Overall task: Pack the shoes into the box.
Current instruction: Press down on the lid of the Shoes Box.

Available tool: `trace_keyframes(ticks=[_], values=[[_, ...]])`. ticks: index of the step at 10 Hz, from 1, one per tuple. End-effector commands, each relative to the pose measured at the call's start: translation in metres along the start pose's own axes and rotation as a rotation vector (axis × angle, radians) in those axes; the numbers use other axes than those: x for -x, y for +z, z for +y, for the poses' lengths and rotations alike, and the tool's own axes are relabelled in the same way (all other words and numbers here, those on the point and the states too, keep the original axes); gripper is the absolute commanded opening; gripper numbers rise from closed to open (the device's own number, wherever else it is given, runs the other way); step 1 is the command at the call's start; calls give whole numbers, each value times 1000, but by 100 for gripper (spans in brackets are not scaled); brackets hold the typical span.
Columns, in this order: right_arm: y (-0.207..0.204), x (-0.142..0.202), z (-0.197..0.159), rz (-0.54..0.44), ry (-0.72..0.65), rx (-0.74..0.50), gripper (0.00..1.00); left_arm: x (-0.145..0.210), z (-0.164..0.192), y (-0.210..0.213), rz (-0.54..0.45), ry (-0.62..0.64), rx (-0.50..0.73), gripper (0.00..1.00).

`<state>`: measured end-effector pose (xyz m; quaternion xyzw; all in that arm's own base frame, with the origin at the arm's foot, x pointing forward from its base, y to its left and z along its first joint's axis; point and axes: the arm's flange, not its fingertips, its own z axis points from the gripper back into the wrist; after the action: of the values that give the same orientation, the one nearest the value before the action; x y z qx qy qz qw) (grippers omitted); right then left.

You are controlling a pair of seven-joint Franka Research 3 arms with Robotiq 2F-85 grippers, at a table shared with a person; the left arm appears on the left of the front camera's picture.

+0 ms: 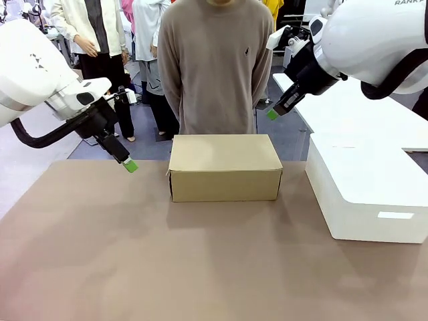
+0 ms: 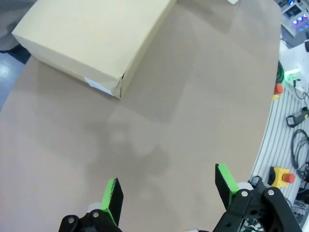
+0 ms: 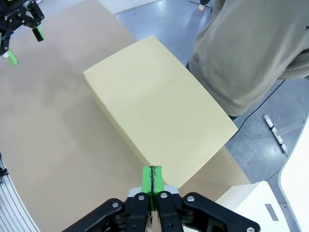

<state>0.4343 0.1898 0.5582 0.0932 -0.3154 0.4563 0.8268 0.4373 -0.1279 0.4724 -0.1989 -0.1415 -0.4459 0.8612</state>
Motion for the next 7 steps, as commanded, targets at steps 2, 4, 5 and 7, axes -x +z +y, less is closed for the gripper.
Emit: trace_keyframes(ticks=[2,4,5,7], values=[[0,0,0,0,0,0,0,0,0,2,2,5,2,100],[-25,-30,-8,21,-71,9,0,0,0,2,2,5,2,100],[-44,-42,-14,48,-109,28,0,0,0,2,2,5,2,100],[-87,-61,-26,91,-167,86,0,0,0,2,2,5,2,100]])
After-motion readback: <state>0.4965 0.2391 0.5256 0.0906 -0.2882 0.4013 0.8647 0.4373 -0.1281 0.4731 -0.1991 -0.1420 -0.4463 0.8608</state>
